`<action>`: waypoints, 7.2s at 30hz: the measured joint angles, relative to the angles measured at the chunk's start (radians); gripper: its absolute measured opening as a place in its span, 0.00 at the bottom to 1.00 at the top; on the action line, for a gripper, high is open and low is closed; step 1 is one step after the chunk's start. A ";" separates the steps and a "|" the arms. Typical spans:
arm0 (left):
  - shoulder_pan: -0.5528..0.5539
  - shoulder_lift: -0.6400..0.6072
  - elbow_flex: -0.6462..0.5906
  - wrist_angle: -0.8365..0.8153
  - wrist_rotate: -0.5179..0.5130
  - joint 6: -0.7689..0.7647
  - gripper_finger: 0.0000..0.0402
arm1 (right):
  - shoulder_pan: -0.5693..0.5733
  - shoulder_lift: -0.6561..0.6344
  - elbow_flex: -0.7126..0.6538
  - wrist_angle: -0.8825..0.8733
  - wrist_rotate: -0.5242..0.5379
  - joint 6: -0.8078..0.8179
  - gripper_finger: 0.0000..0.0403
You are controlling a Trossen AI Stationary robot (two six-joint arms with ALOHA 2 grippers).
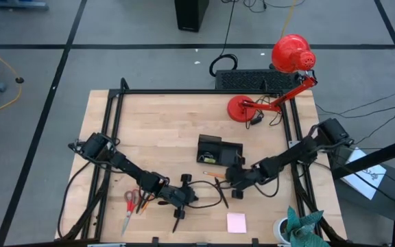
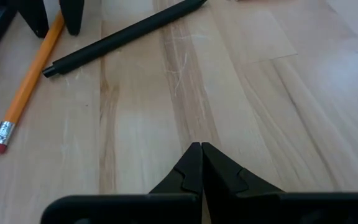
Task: Pick and place office supplies into organizer
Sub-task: Put the left yellow pencil into the black desk organizer, then put the red scissors into the black desk organizer
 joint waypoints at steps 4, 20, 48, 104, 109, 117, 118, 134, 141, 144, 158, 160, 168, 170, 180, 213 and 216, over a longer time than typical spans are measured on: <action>0.000 0.000 0.000 0.002 0.000 0.000 0.02 | -0.003 0.027 0.001 0.013 -0.004 0.027 0.13; 0.002 0.000 0.001 0.002 -0.001 0.005 0.02 | 0.037 -0.115 -0.007 -0.001 0.006 0.018 0.01; 0.025 -0.003 0.001 0.068 -0.001 0.002 0.02 | 0.119 -0.259 -0.006 0.075 -0.002 -0.062 0.00; -0.299 -0.259 0.209 -1.530 0.152 -1.141 0.38 | 0.031 -0.451 -0.004 -0.006 -0.028 -0.430 0.00; -0.313 -0.259 0.169 -1.525 0.132 -1.108 0.47 | 0.031 -0.451 -0.004 -0.006 -0.029 -0.430 0.00; -0.349 -0.259 0.067 -1.490 0.190 -1.183 0.45 | 0.031 -0.451 -0.004 0.008 -0.030 -0.442 0.00; -0.349 -0.259 0.064 -1.488 0.190 -1.183 0.44 | 0.031 -0.451 -0.004 0.012 -0.030 -0.446 0.00; -0.338 -0.259 0.061 -1.435 0.208 -1.155 0.40 | 0.031 -0.451 -0.004 0.020 -0.031 -0.448 0.00; -0.338 -0.259 0.061 -1.435 0.164 -1.149 0.40 | 0.031 -0.451 -0.004 0.020 -0.031 -0.448 0.00; -0.338 -0.259 0.054 -1.410 0.130 -1.152 0.40 | 0.031 -0.451 -0.004 0.020 -0.032 -0.441 0.00; -0.339 -0.268 -0.063 -1.218 0.125 -1.116 0.29 | 0.031 -0.451 -0.005 0.020 -0.032 -0.441 0.00; -0.340 -0.266 -0.063 -1.206 0.125 -1.106 0.18 | 0.031 -0.451 -0.005 0.020 -0.032 -0.441 0.00; -0.351 -0.264 -0.064 -1.202 0.068 -1.118 0.07 | 0.031 -0.451 -0.005 0.021 -0.032 -0.441 0.00; -0.356 -0.261 -0.060 -1.210 0.027 -1.118 0.06 | 0.031 -0.451 -0.005 0.020 -0.032 -0.441 0.00; -0.322 -0.253 0.019 -1.365 -0.270 -1.103 0.04 | 0.031 -0.451 -0.005 0.024 -0.031 -0.441 0.00; 0.215 -0.258 0.470 -0.232 -0.364 0.574 0.04 | 0.060 -1.048 -0.413 0.330 0.023 -0.478 0.00; 0.276 -0.258 0.470 -0.149 -0.161 0.580 0.04 | 0.060 -1.114 -0.455 0.323 0.022 -0.478 0.00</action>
